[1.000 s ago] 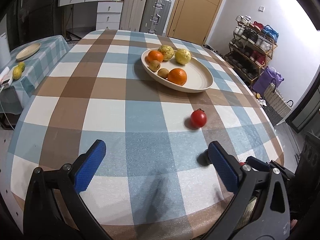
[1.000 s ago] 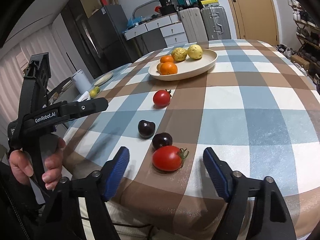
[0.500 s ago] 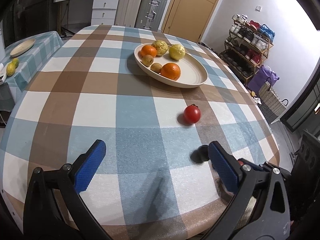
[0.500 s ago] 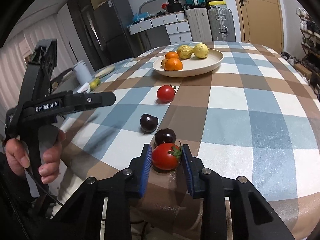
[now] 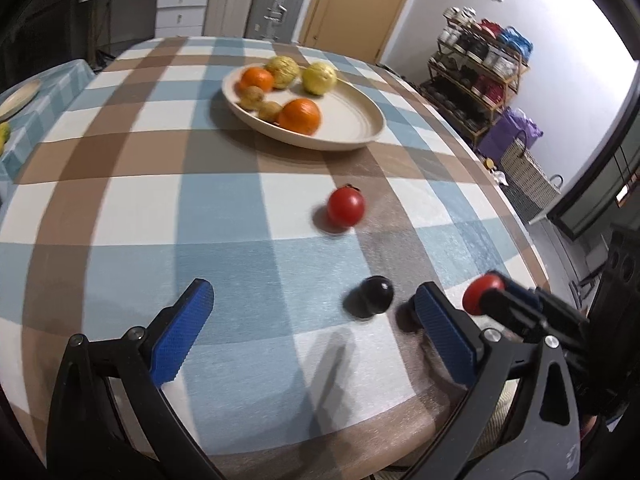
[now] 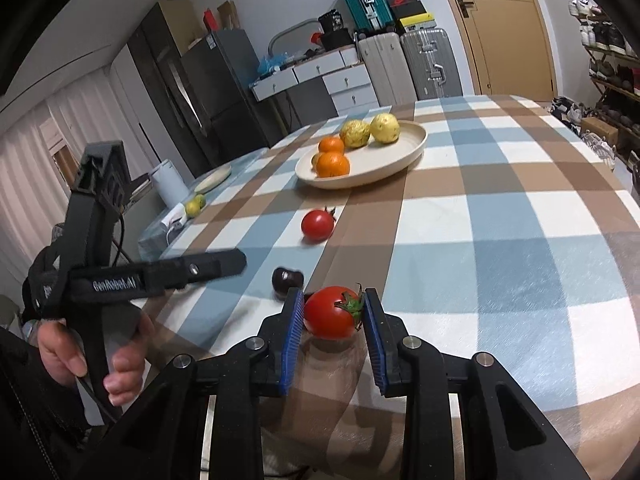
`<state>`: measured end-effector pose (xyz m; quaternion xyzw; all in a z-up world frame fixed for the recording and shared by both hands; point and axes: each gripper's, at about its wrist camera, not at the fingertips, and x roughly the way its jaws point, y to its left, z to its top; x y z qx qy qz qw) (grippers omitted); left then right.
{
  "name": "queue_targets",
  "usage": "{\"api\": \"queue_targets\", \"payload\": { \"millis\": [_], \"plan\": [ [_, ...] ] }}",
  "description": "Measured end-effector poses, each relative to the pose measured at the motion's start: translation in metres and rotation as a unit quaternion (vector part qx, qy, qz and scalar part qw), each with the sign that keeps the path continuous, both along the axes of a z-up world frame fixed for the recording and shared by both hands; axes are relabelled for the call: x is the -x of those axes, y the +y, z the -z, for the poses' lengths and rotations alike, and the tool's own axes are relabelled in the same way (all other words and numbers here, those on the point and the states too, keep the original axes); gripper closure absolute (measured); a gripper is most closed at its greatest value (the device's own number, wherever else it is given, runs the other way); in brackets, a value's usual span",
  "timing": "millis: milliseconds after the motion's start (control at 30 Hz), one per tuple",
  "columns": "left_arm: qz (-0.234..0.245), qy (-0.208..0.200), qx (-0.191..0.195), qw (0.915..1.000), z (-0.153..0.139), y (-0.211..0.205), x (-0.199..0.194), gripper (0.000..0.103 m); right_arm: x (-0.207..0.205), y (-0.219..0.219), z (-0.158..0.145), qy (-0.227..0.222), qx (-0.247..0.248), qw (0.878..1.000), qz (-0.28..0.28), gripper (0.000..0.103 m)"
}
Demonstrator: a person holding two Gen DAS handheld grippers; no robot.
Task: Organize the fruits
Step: 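Grasp a dark cherry with the left gripper while the right gripper lifts the tomato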
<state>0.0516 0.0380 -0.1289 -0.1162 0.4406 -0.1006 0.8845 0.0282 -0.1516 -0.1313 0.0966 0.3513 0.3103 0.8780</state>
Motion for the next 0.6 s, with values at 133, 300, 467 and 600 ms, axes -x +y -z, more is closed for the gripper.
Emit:
{"api": "queue_targets", "payload": {
  "millis": [133, 300, 467, 600],
  "plan": [
    [0.017, 0.010, 0.002, 0.9998, 0.006, -0.011, -0.009, 0.011, -0.003, -0.007, -0.004, -0.009, -0.006, 1.000, 0.005, 0.073],
    [0.032, 0.026, 0.016, 0.9990, 0.012, -0.017, -0.016, 0.035, -0.006, -0.013, -0.002, -0.008, -0.015, 1.000, 0.005, 0.073],
    [0.053, 0.023, 0.018, 0.9982, 0.010, -0.026, -0.017, 0.056, -0.009, -0.012, 0.000, -0.007, -0.015, 1.000, 0.001, 0.073],
    [0.072, 0.026, 0.006, 0.9971, 0.011, -0.033, -0.015, 0.074, -0.009, -0.011, 0.000, -0.008, -0.018, 1.000, -0.001, 0.073]
  ]
}}
